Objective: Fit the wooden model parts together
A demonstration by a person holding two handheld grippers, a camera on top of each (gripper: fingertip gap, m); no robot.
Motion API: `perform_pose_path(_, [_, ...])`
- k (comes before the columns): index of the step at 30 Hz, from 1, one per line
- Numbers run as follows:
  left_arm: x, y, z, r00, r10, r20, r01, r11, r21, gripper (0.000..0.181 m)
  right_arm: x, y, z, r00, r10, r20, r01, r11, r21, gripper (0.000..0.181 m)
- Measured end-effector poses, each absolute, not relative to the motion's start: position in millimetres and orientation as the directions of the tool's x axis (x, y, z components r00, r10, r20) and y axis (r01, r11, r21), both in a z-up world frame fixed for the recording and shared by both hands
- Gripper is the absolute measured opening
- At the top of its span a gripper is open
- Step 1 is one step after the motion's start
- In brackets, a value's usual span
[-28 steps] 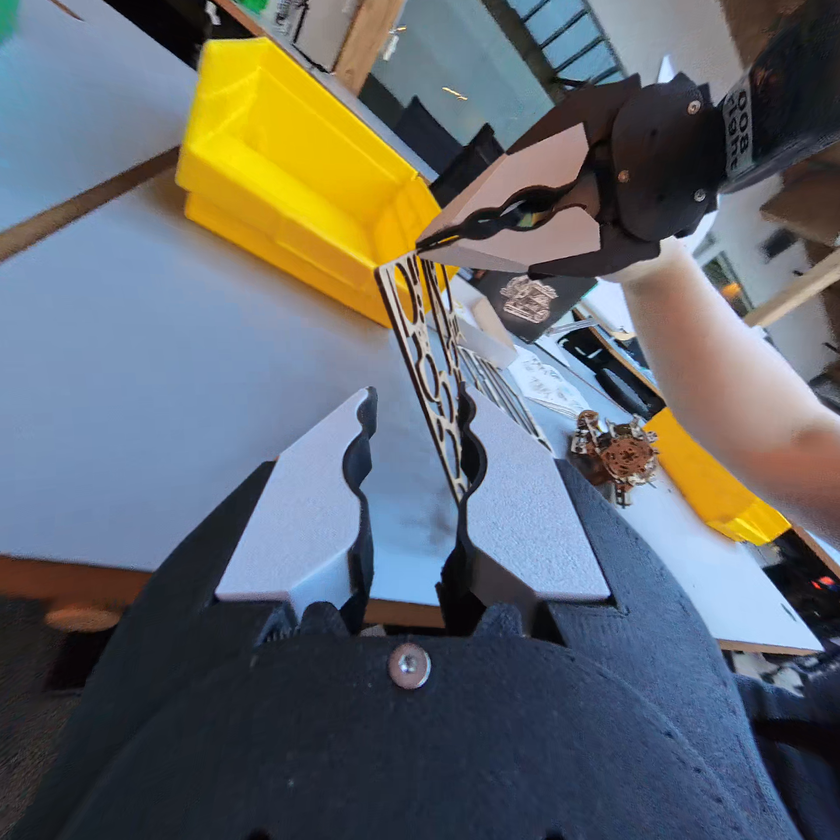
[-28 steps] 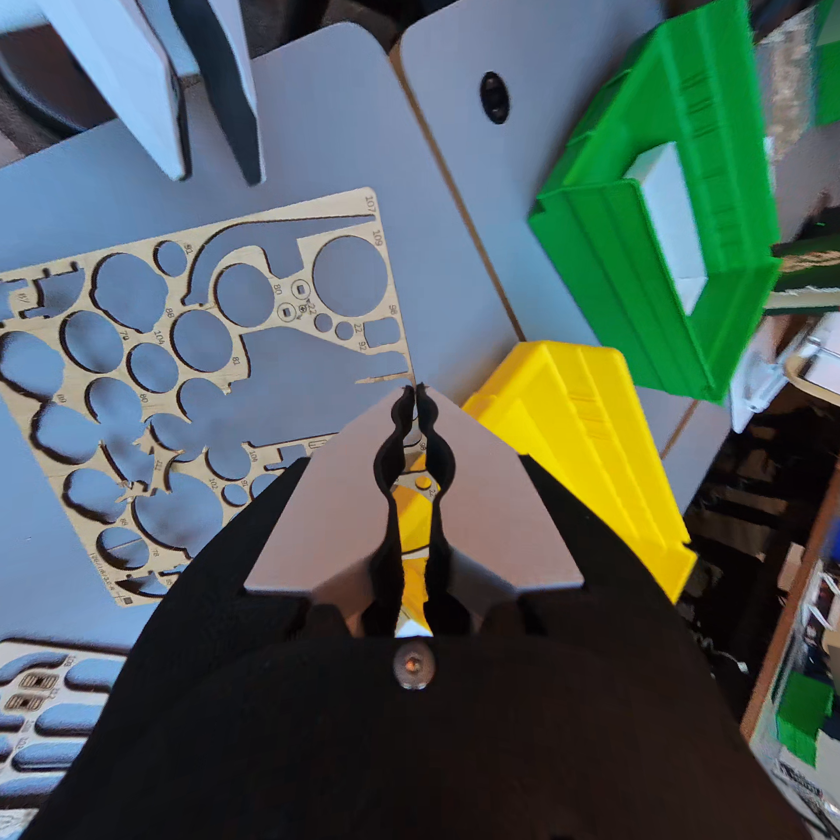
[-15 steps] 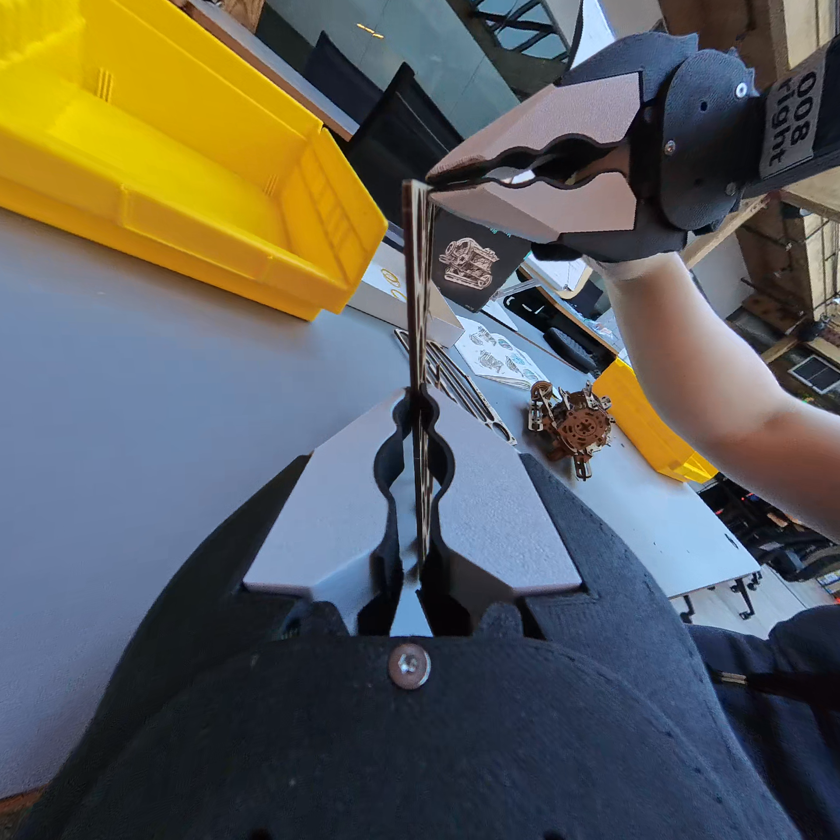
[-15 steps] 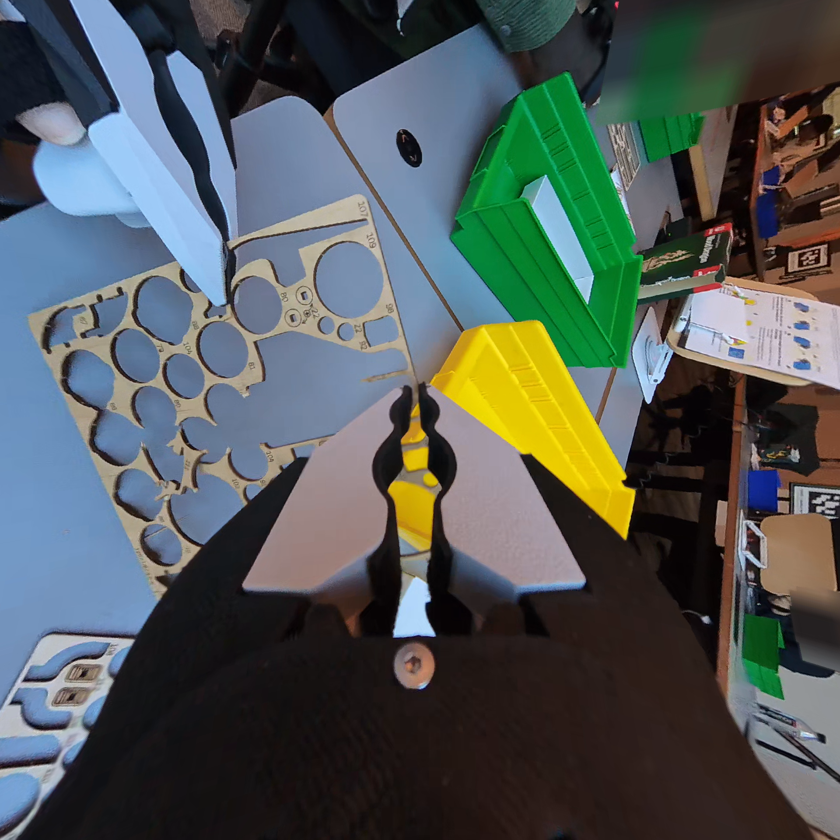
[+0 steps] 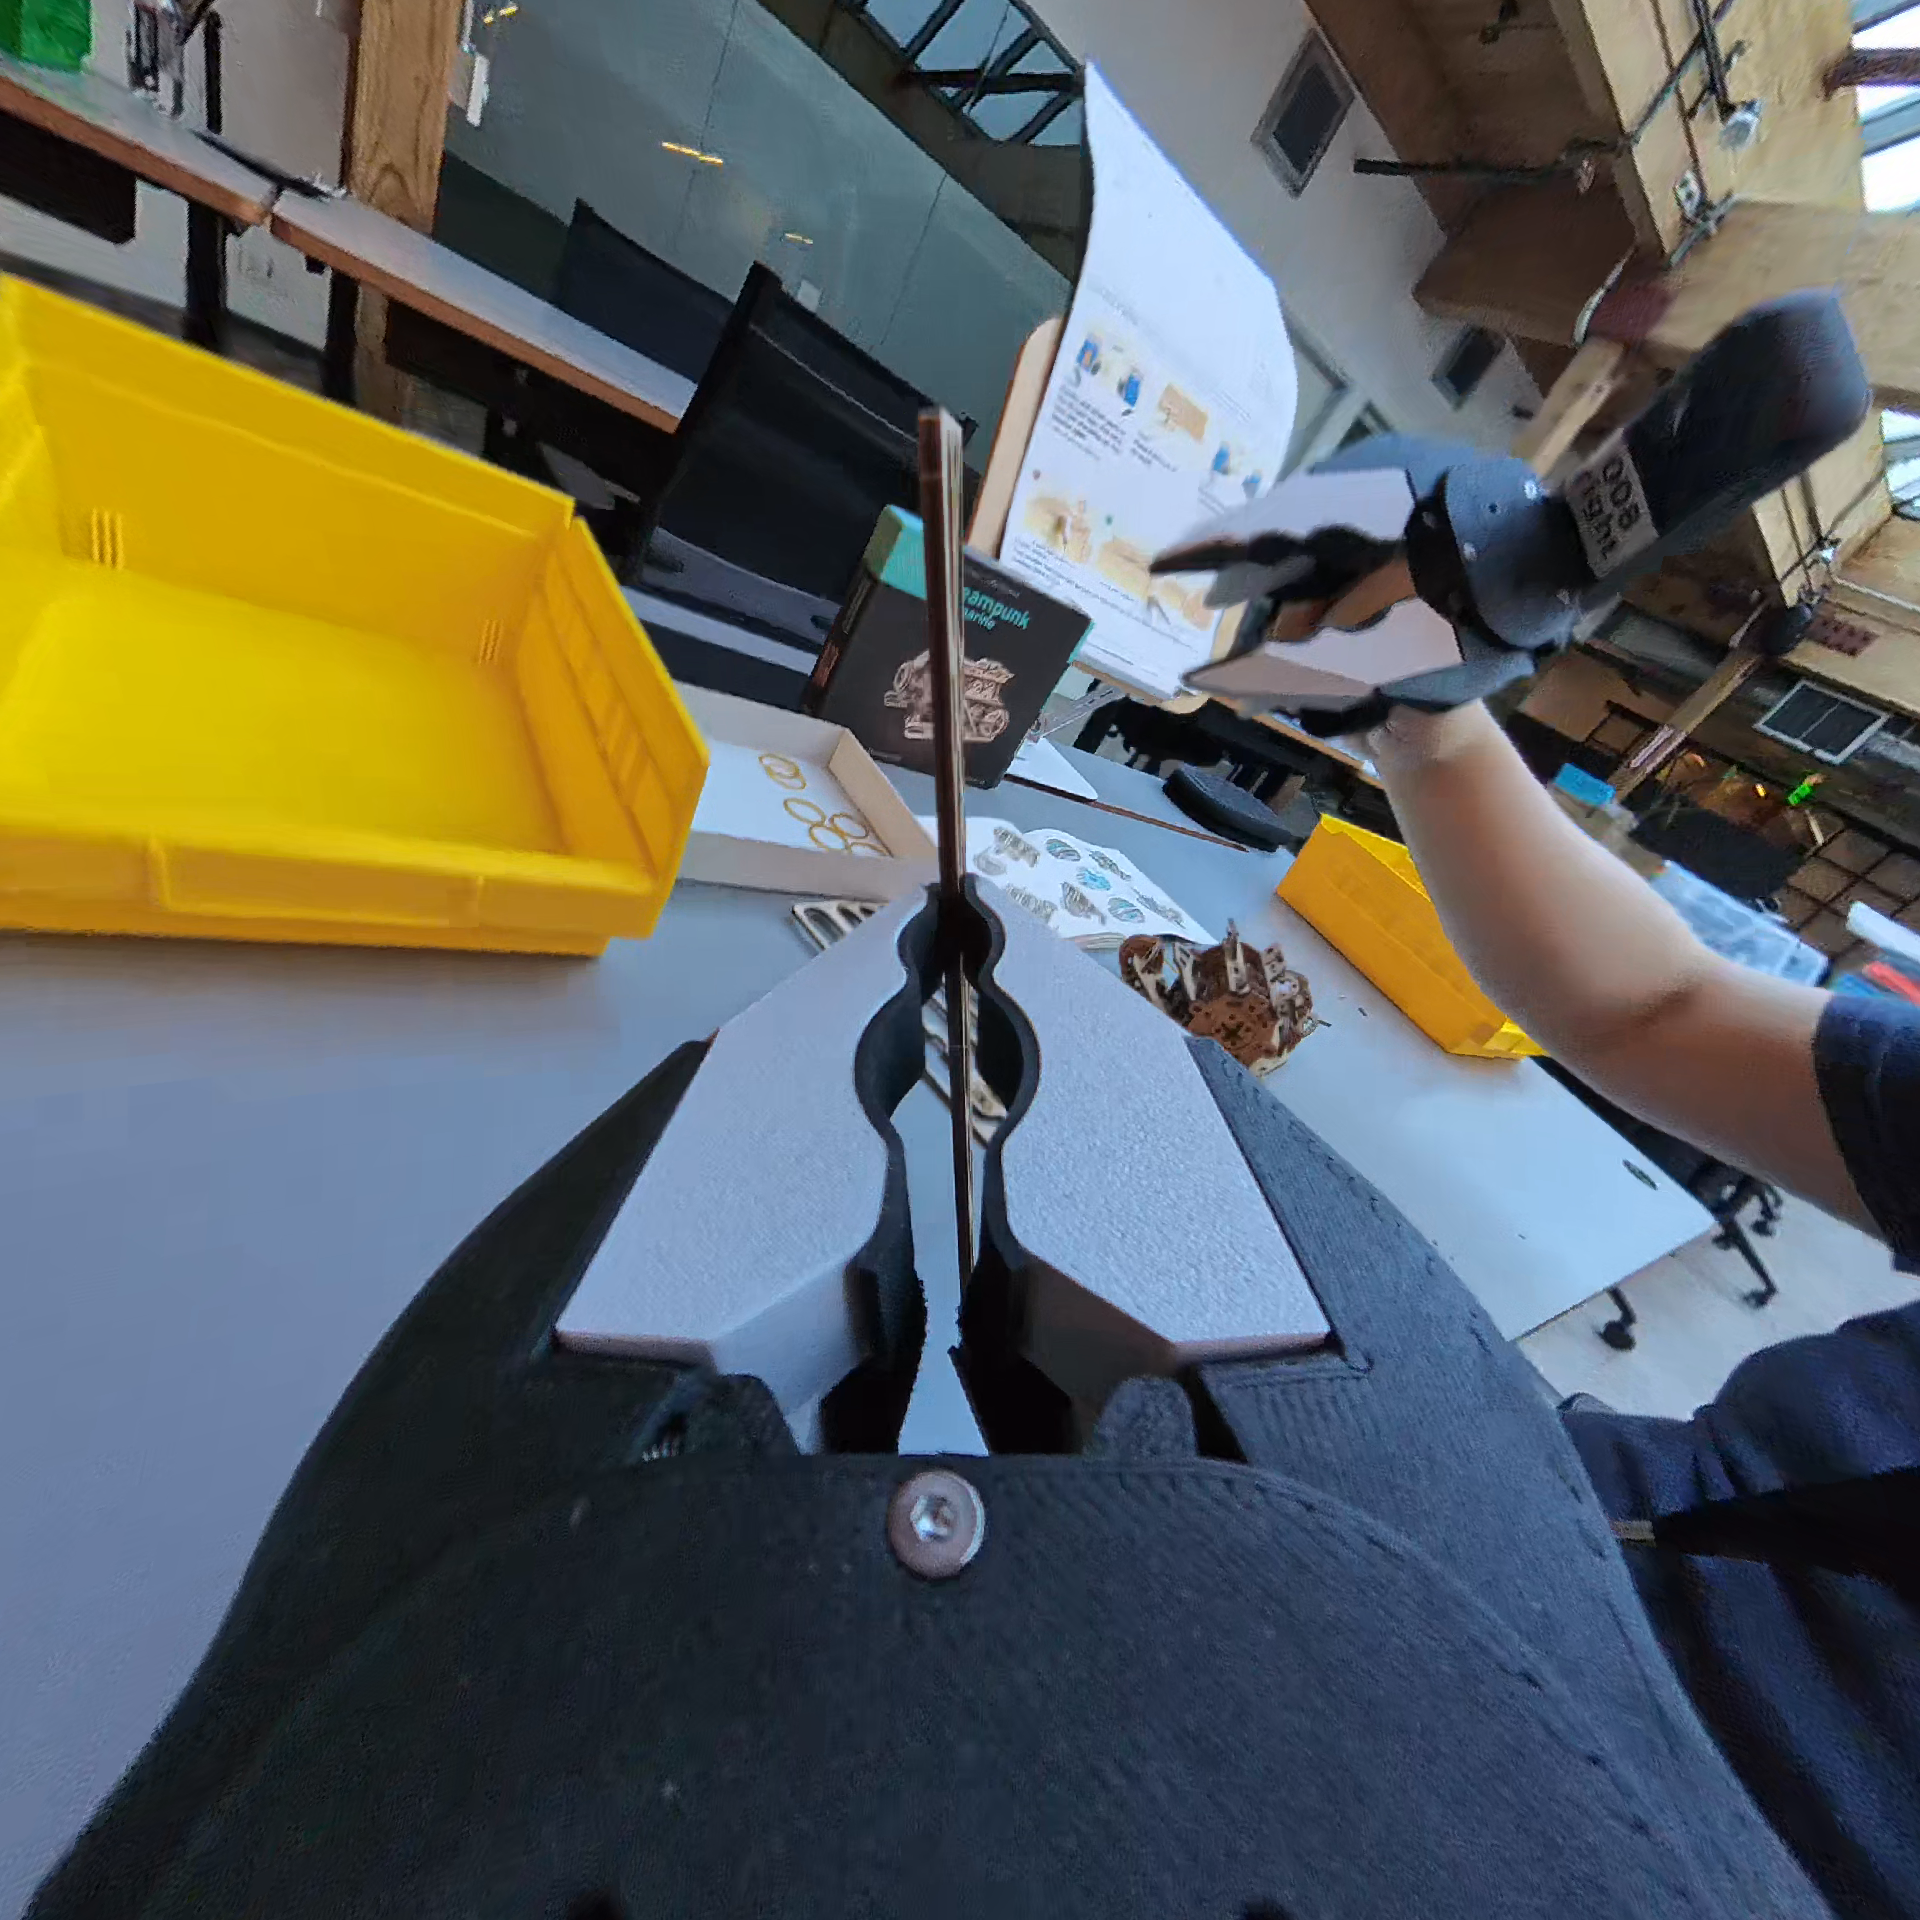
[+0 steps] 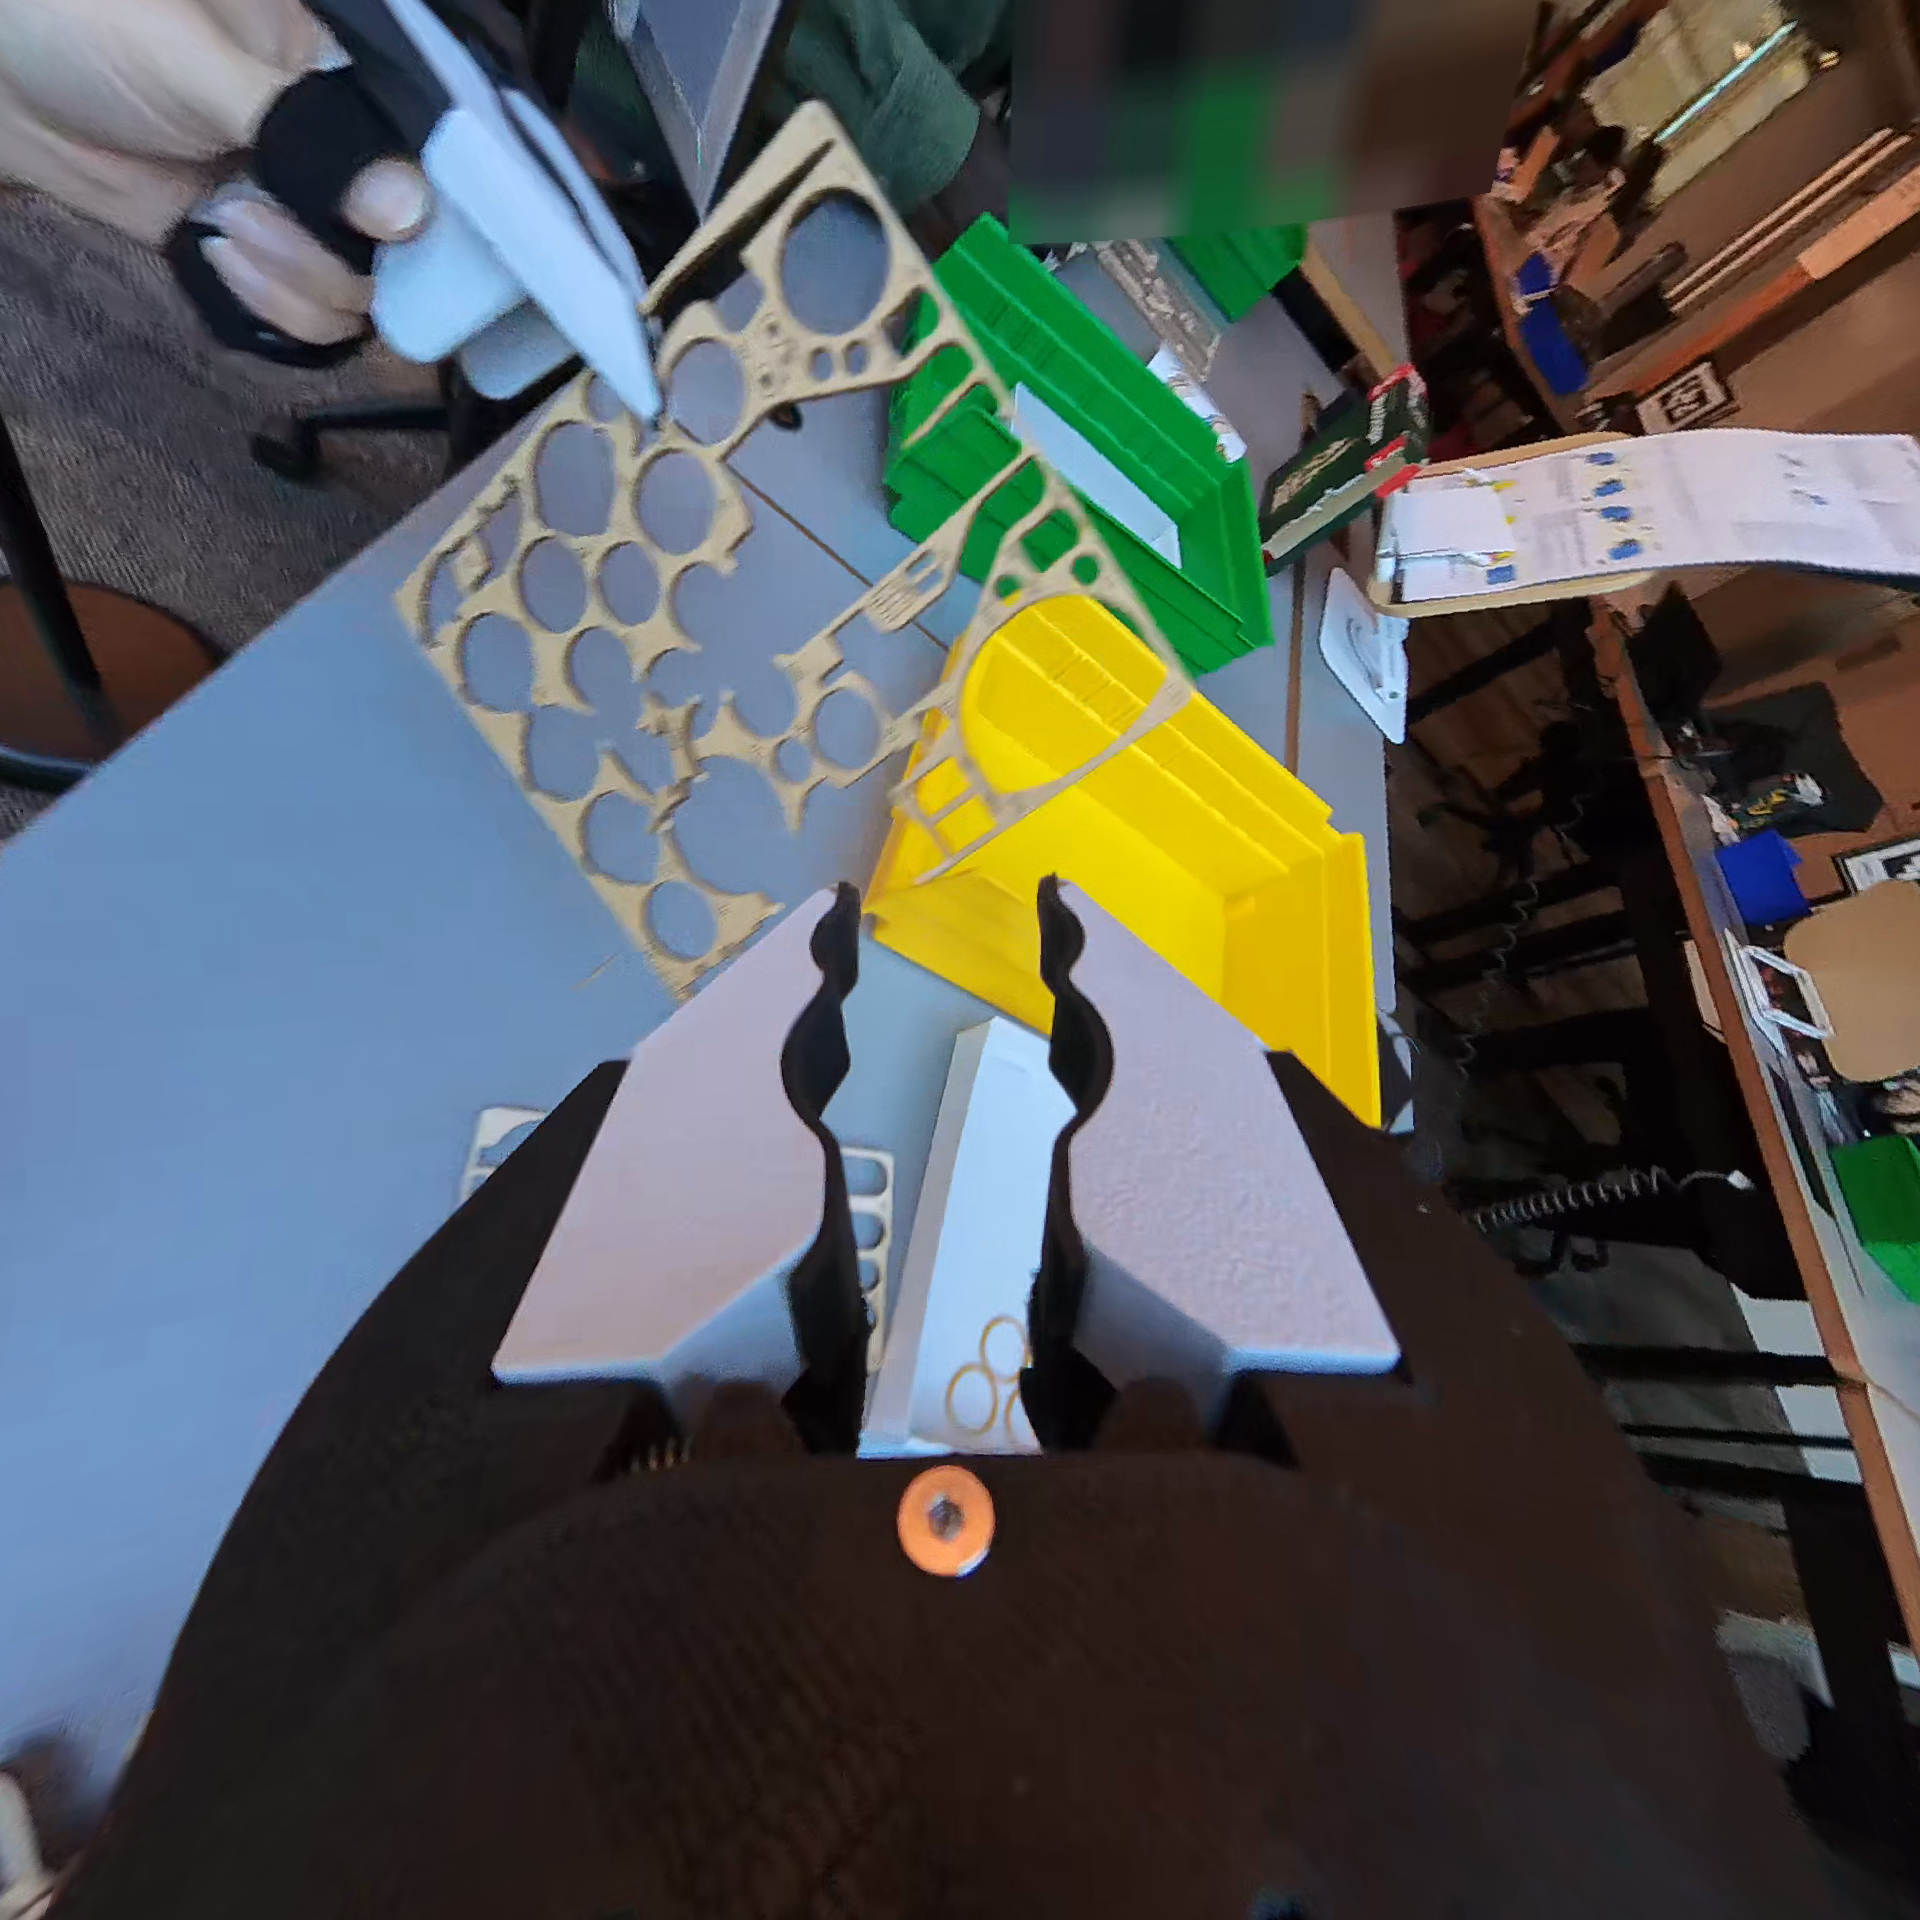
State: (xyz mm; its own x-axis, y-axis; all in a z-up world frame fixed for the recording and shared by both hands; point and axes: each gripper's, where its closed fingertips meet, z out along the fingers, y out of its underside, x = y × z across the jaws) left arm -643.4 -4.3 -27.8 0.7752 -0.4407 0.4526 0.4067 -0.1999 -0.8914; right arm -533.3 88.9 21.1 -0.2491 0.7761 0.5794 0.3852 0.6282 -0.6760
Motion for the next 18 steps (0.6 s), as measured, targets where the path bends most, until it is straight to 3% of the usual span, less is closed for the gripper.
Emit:
perform_pose_path(11, [-571.1,57.9,115.5,0.664,-0.707,0.242,0.209,-0.135,-0.969,0.0,-356.7,38.9,18.4,0.033,0.912,0.409,0.338,0.375,-0.863,0.034])
perform_pose_path(18, [-470.7,98.4,161.2,0.523,-0.846,0.105,0.059,-0.087,-0.994,0.0,-246.5,55.5,3.2,0.41,0.866,0.287,0.265,0.188,-0.946,0.033])
